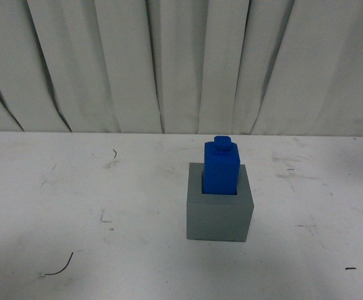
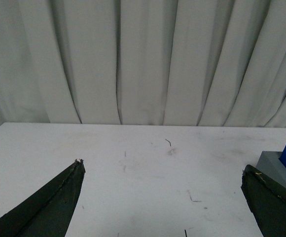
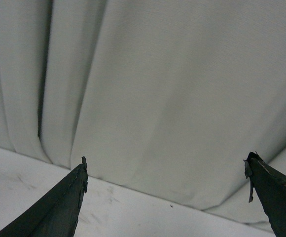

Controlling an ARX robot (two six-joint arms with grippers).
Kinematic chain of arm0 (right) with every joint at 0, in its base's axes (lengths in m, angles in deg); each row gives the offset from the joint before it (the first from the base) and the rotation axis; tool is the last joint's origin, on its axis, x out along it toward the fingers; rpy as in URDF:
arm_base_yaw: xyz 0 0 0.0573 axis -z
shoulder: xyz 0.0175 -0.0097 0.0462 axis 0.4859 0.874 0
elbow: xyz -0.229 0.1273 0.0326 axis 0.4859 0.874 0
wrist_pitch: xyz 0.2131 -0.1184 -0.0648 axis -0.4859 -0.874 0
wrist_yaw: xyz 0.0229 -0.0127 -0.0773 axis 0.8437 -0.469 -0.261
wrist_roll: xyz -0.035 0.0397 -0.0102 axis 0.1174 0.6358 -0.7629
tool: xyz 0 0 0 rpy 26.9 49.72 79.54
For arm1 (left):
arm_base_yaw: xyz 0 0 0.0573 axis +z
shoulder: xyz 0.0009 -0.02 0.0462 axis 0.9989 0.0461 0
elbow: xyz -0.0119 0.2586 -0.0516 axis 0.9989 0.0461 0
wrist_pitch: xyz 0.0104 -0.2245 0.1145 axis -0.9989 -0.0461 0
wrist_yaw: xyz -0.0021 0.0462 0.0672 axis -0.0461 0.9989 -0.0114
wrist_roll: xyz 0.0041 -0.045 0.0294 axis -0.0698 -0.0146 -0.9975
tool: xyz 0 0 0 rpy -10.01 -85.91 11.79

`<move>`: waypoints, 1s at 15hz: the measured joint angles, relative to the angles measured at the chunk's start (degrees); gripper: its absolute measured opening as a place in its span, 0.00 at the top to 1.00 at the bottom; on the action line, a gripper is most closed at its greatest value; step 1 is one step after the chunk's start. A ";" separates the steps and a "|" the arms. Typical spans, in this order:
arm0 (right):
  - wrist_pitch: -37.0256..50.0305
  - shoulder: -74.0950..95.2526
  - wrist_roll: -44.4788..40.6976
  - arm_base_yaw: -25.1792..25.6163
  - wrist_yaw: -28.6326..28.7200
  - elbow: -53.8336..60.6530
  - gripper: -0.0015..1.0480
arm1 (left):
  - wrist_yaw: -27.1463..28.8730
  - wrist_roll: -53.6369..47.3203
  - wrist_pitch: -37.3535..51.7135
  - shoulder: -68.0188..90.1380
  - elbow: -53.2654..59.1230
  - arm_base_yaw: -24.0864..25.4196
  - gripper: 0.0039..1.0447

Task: Insert blue part into gray base

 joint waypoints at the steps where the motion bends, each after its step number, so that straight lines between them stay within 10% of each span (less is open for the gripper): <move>1: 3.32 -1.55 13.07 6.12 2.23 4.92 0.06 | 0.00 0.00 0.00 0.00 0.00 0.00 0.06; 3: -1.03 -13.77 18.71 5.46 -4.98 16.37 0.38 | 0.00 0.00 0.00 0.00 0.00 0.00 0.06; 11: -12.09 -29.92 19.50 3.52 -7.26 23.80 0.63 | -0.02 0.00 -0.02 0.00 0.00 0.00 0.06; 15: -37.38 -63.78 19.80 2.16 -8.52 31.52 0.98 | 0.00 0.02 0.00 0.00 0.00 0.00 0.06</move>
